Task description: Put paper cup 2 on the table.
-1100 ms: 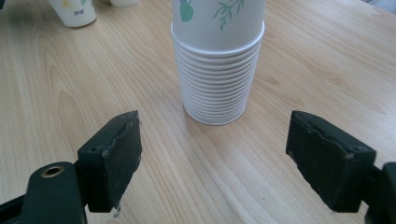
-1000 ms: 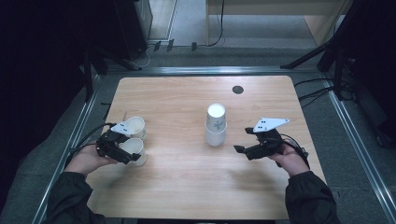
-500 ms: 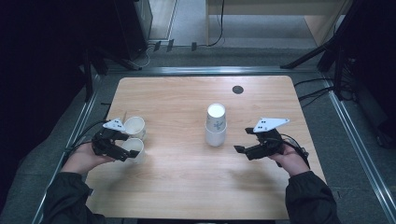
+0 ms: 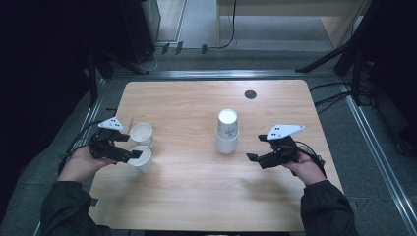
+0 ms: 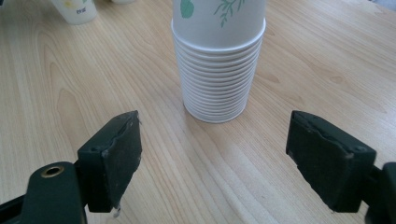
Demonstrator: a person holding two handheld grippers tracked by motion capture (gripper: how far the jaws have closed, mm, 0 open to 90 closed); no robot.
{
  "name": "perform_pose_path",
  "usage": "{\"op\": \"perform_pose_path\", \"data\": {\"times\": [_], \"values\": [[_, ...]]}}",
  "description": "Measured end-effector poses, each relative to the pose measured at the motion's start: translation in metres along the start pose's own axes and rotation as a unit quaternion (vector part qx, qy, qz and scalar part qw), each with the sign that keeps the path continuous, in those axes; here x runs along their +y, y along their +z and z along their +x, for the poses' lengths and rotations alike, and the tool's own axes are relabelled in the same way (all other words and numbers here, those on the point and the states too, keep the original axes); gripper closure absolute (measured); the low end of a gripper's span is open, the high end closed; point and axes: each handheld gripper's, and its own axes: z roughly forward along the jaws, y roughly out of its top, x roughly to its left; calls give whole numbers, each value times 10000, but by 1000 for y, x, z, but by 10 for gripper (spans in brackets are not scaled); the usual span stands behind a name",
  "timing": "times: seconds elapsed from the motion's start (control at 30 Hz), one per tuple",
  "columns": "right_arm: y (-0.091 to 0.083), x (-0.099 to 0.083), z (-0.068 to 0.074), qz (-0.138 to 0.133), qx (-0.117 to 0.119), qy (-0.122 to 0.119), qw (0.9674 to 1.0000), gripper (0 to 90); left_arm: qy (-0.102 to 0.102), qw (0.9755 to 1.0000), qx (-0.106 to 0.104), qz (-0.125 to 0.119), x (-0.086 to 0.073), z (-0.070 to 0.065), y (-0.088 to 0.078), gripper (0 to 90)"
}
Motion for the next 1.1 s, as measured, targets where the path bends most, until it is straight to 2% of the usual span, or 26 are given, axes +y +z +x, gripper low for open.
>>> {"op": "perform_pose_path", "data": {"times": [0.17,0.4,0.53,0.6,0.7,0.8,0.87,0.93,1.1], "values": [[0,0,0,7,-7,1,10000,188,-4,9999,-11,-161,8,-5,-5,166],[1,0,1,27,10,-28,10000,188,192,9991,-190,-330,23,-20,-5,166],[0,-1,2,15,23,-75,10000,188,284,9986,-211,-397,32,-29,-3,166],[-1,-2,2,5,16,-65,10000,188,311,9987,-147,-366,36,-34,0,167],[-1,-3,3,13,15,-89,10000,188,372,9984,-178,-397,42,-39,5,167],[-1,-4,4,58,-11,-73,10000,188,349,9977,-300,-496,48,-44,10,167],[-2,-5,5,79,-23,-76,9999,188,376,9976,-337,-466,53,-48,16,173],[-2,-7,5,87,-24,-71,9999,188,456,9976,-310,-423,57,-53,22,173],[-5,-9,6,102,-56,-37,9999,188,475,9972,-242,-520,66,-63,36,172]]}}
